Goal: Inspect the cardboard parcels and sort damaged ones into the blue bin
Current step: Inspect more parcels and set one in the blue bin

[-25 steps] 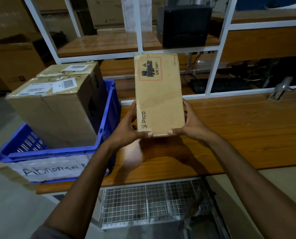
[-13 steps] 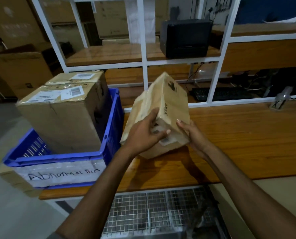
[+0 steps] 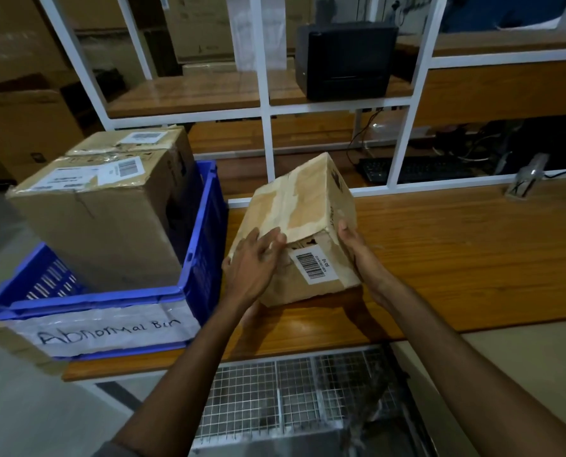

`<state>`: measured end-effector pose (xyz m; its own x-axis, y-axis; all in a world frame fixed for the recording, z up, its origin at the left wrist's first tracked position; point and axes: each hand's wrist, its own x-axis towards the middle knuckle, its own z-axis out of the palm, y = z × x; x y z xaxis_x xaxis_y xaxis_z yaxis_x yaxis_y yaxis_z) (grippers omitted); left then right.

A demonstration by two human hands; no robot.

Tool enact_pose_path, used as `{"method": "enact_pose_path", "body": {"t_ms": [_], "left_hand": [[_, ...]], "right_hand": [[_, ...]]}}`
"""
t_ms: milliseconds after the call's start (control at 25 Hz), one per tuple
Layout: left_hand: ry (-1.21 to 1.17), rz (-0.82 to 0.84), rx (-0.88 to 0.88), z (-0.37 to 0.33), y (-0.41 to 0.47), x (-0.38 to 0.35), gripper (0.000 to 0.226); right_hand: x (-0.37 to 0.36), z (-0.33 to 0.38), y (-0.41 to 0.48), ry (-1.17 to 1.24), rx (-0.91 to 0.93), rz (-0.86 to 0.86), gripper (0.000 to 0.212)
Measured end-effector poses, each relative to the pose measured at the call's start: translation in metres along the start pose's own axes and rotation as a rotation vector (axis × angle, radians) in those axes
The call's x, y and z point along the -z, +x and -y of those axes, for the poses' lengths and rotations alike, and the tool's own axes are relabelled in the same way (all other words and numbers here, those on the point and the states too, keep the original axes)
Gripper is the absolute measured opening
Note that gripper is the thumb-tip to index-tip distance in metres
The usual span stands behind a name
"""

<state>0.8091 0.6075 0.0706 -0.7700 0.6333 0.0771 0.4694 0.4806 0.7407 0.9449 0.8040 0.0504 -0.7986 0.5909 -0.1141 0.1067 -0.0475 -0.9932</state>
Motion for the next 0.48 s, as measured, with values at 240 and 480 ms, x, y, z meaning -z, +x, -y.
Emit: {"method": "enact_pose_path", "body": {"t_ms": [240, 480], "left_hand": [[-0.212, -0.064, 0.229, 0.022, 0.015, 0.000, 0.112], [-0.276, -0.172, 0.130, 0.020, 0.020, -0.006, 0.095]], "right_hand": [[-0.005, 0.008, -0.009, 0.050, -0.003, 0.022, 0.051], [0.007, -0.006, 0.002, -0.014, 0.050, 0.025, 0.088]]}}
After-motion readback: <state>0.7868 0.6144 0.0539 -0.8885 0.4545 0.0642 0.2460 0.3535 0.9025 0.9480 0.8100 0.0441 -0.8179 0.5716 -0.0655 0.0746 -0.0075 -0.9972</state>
